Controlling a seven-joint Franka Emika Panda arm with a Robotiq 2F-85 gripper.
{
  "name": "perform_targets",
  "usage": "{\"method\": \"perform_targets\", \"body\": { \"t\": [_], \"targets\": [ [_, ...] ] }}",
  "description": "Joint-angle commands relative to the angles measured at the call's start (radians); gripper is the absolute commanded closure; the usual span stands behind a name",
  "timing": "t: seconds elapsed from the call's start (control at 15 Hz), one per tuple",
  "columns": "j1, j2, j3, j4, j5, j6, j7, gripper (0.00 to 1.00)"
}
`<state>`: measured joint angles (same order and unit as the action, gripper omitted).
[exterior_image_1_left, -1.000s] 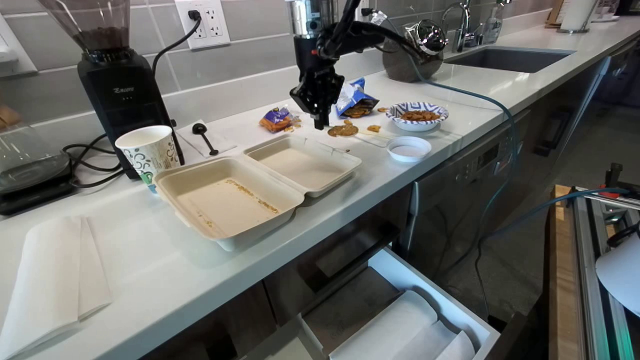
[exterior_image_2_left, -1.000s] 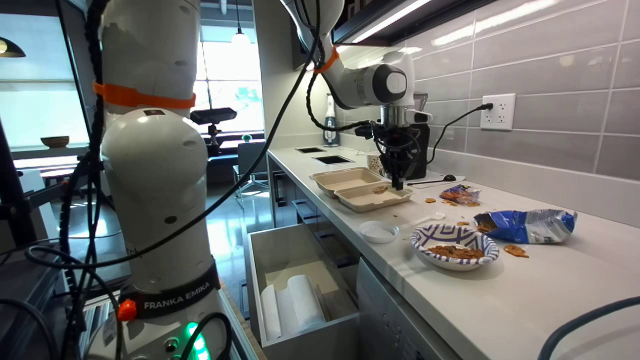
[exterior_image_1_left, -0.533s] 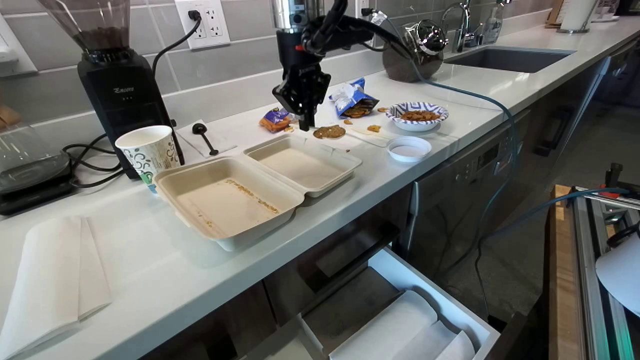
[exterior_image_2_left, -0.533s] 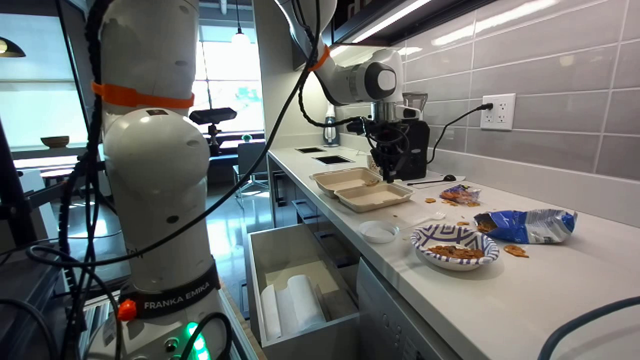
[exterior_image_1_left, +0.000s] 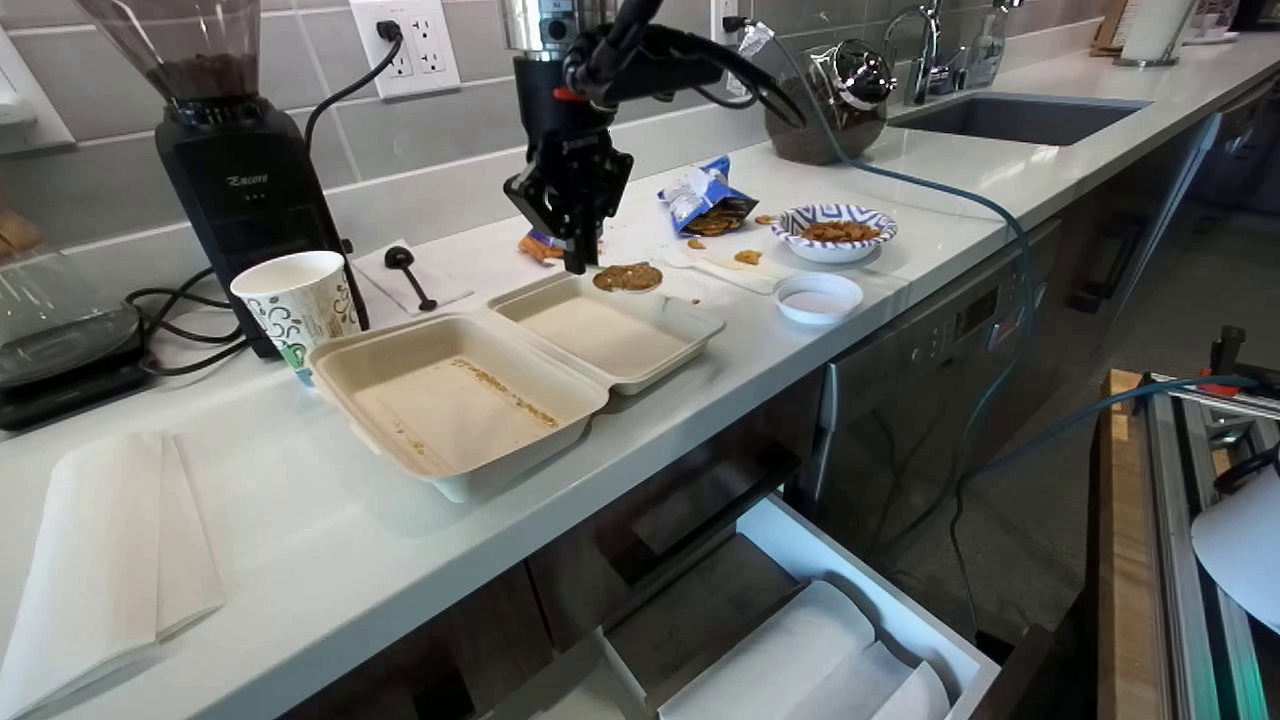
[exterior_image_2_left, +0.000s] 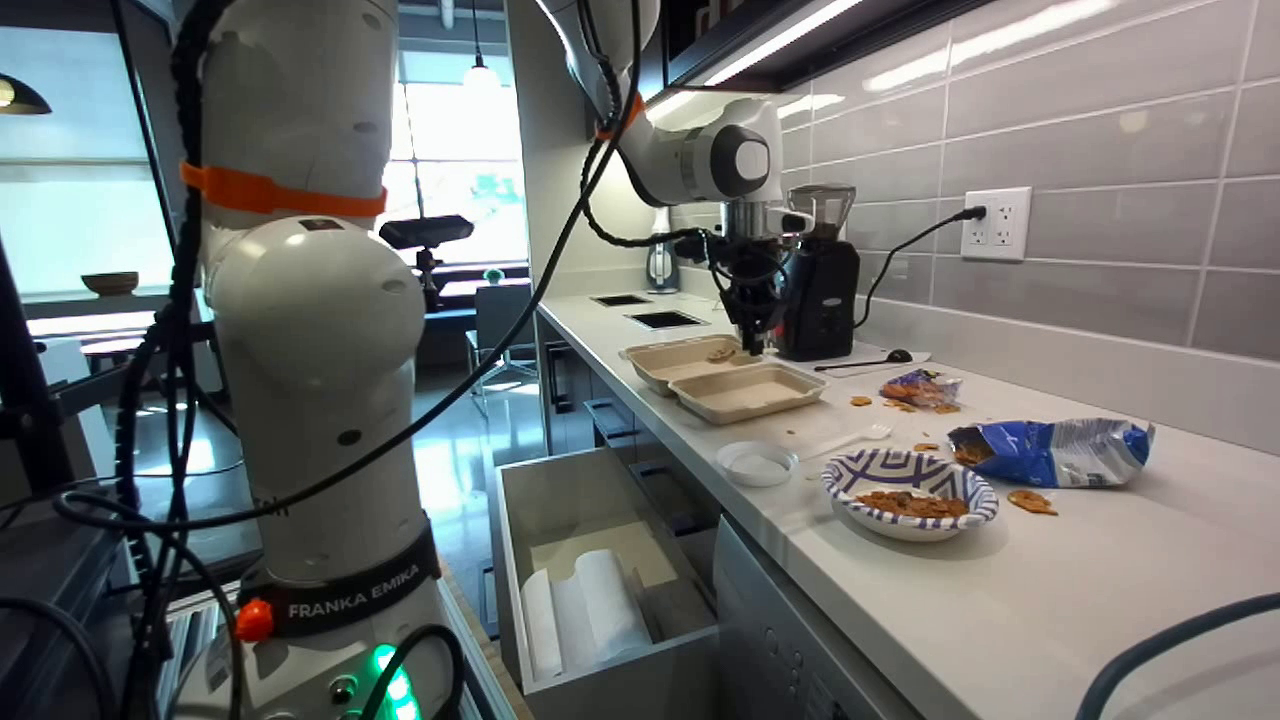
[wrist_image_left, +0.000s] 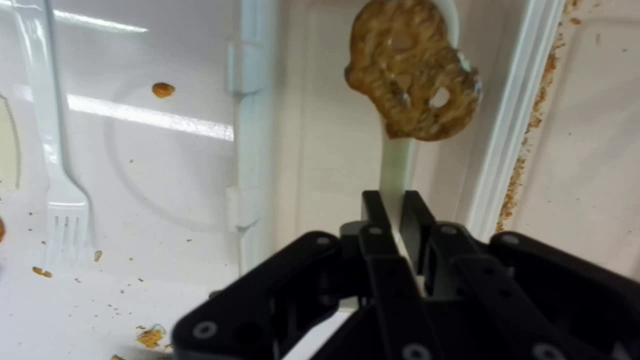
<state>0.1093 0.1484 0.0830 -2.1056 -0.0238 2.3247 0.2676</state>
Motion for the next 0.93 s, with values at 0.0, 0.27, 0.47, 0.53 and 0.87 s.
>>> {"method": "perform_targets", "body": {
  "t": [0.0,0.27,0.47,0.53,0.87],
  "targets": [
    [0.024,0.021,0.014,0.035,0.023,-0.021,0.043,0.97],
    [0.047,0.042,0.029,0.060,0.023,-0.013,0.068,0.97],
    [0.063,0.065,0.042,0.082,0.029,-0.002,0.068,0.97],
    [0.067,0.075,0.046,0.094,0.035,0.003,0.058,0.97],
    [0.082,0.113,0.064,0.134,0.052,0.021,0.033,0.97]
  ]
}}
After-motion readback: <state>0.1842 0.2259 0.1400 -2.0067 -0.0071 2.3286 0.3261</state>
